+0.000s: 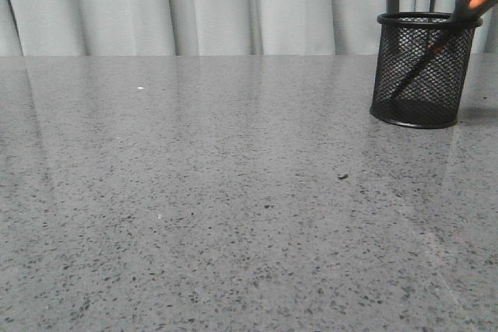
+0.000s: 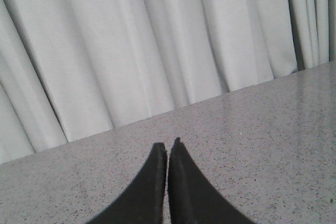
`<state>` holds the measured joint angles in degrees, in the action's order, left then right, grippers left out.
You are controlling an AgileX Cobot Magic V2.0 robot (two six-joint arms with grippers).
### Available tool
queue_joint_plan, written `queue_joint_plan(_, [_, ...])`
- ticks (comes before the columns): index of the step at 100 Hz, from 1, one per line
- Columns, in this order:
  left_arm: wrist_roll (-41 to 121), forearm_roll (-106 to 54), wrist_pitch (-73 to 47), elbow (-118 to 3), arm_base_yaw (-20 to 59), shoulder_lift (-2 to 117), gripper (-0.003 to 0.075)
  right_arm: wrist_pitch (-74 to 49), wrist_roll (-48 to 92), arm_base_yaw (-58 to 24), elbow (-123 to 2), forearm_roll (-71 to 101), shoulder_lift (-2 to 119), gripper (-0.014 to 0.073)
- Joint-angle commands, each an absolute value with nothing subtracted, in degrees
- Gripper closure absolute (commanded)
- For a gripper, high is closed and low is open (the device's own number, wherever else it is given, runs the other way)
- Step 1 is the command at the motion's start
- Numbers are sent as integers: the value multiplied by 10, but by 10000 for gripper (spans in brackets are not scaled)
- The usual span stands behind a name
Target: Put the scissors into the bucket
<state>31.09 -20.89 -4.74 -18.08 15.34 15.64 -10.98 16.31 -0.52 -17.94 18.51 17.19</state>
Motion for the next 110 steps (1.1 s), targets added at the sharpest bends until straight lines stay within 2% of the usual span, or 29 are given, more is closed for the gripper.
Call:
queue_joint_plan(1, [303, -217, 0, -196, 152, 159, 741, -62, 169, -2, -195, 188, 175, 665])
queue_joint_plan(47, [303, -217, 0, -192, 152, 159, 741, -62, 169, -2, -195, 188, 175, 665])
queue_joint_plan(62, [250, -144, 5, -178, 150, 150, 741, -62, 169, -2, -195, 188, 175, 665])
queue_joint_plan(78, [33, 4, 0, -134, 103, 110, 741, -62, 169, -2, -195, 188, 175, 665])
queue_joint_plan(110, [29, -18, -19, -20, 12, -7, 741, -62, 169, -2, -195, 188, 175, 665])
